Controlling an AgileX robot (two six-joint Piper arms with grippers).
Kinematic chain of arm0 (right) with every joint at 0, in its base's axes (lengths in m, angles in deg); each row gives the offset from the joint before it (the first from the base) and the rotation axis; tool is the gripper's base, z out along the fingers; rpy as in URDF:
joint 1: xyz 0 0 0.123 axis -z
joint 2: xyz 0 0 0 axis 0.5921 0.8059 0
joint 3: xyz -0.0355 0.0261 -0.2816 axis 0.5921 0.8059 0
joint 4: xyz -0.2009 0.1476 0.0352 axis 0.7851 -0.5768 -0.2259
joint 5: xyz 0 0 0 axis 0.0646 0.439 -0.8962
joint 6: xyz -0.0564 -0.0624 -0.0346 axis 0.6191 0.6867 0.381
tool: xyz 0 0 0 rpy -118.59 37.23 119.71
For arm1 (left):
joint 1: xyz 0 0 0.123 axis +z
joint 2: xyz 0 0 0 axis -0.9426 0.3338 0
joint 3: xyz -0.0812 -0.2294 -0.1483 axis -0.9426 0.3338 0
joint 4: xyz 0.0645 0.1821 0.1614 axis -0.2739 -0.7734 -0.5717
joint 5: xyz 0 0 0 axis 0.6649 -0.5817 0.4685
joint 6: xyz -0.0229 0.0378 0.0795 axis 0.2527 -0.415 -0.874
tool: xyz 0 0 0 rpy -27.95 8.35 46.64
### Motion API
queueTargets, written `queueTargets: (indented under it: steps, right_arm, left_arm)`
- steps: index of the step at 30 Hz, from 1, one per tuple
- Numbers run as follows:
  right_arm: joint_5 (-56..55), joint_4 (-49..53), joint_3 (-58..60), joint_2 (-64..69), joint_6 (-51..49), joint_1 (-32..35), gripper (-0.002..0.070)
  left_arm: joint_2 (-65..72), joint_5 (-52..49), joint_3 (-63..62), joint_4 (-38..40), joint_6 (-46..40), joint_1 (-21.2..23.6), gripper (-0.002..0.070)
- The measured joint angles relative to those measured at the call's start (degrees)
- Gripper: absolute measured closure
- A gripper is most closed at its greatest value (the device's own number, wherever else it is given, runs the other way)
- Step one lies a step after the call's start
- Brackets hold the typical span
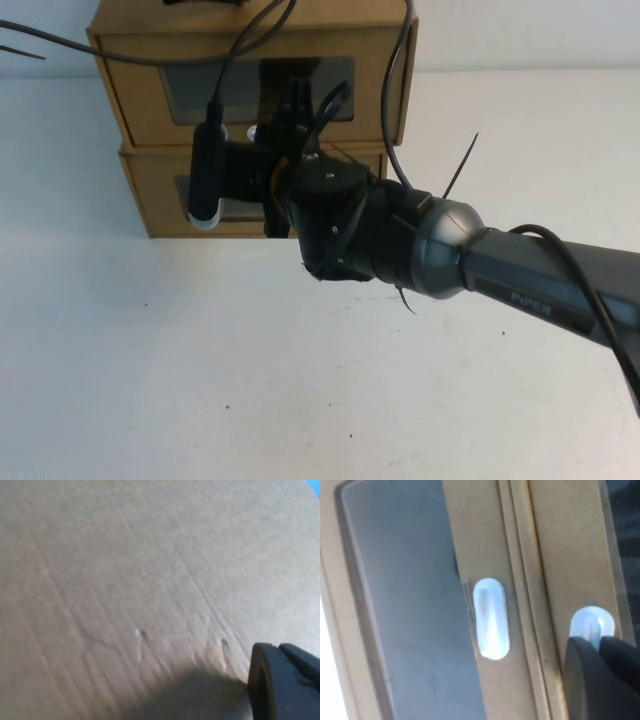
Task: Open the shoe box
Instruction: 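Pull the top drawer of the cardboard box fully open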
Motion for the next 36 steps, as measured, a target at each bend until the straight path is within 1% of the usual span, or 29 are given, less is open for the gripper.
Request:
queueTargets:
  steps: [4, 13, 22, 26, 31, 36]
  right_arm:
    - [1.2, -3.8, 0.0, -0.6, 3.6, -0.5, 0.0668]
    - [4.6, -6.3, 0.3, -1.4, 5.9, -2.2, 0.067]
    - [4.5, -6.8, 10.4, -8.4, 6.0, -4.2, 0.0669]
    - [4.6, -9.5, 13.3, -11.3, 6.0, -5.4, 0.067]
    - [8.6, -15.1, 14.0, -13.7, 6.0, -7.5, 0.0672]
    - [13.1, -18.5, 16.1, -16.5, 6.1, -11.1, 0.0673]
  left_arm:
    - [0.2, -0.2, -0.2, 0.5, 0.0, 0.0, 0.068]
    - [0.2, -0.7, -0.2, 0.6, 0.0, 0.0, 0.068]
    - [0.4, -1.5, -0.2, 1.4, 0.3, -0.1, 0.068]
    - [0.4, -1.5, -0.2, 1.5, 0.6, -0.1, 0.068]
    - [0.4, -1.5, -0.2, 1.5, 0.8, -0.1, 0.068]
    - [0.4, -1.6, -0.2, 1.6, 0.8, -0.1, 0.068]
